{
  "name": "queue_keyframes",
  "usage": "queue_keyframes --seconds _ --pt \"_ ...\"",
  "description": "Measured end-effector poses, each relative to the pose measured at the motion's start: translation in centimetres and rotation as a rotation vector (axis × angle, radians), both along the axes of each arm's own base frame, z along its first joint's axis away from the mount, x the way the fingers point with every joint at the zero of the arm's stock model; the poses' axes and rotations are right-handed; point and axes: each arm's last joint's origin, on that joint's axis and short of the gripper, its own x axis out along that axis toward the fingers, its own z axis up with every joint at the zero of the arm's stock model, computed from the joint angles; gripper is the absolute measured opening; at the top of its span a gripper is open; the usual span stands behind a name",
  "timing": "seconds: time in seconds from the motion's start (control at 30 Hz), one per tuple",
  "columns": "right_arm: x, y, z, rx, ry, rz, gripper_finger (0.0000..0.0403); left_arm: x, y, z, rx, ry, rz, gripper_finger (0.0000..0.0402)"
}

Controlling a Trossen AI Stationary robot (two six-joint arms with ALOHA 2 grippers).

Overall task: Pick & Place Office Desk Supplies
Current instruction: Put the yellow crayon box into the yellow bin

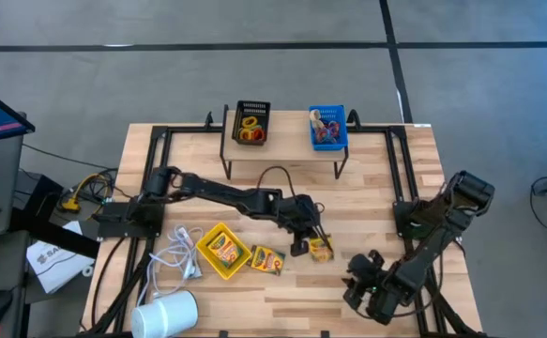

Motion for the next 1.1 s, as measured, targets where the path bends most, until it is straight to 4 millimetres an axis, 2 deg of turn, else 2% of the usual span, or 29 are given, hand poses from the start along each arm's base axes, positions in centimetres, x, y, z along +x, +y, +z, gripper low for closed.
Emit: queue_keyframes --seconds 0.17,0.33,0.53,0.63,0.87,1.1 --pt "-1.9 -0.3 0.8 -0.066 0.016 -0.007 0.0150 -2.5 -0.7 5.0 0.038 -0.003 0.093 0.0000" --pt "-2.9 -0.6 0.8 -0.151 0.046 0.011 0.0150 -6.0 -2.7 10.2 0.020 -0.024 0.196 0.0000" --pt "-3.9 -0.6 0.9 -0.239 0.030 0.055 0.0150 -10.9 -5.8 14.2 -0.018 -0.035 0.388 0.0000" --pt "-4.4 -0.8 0.8 -0.271 0.038 0.071 0.0150 -13.0 -7.4 15.0 -0.058 -0.022 0.489 0.0000" --pt "-5.0 -1.2 0.2 -0.315 0.042 0.100 0.0150 -16.7 -10.8 14.2 -0.111 0.066 0.700 0.0000" --pt "-5.1 -1.5 0.2 -0.396 0.040 0.158 0.0150 -19.1 -13.7 13.5 -0.220 0.051 0.839 0.0000"
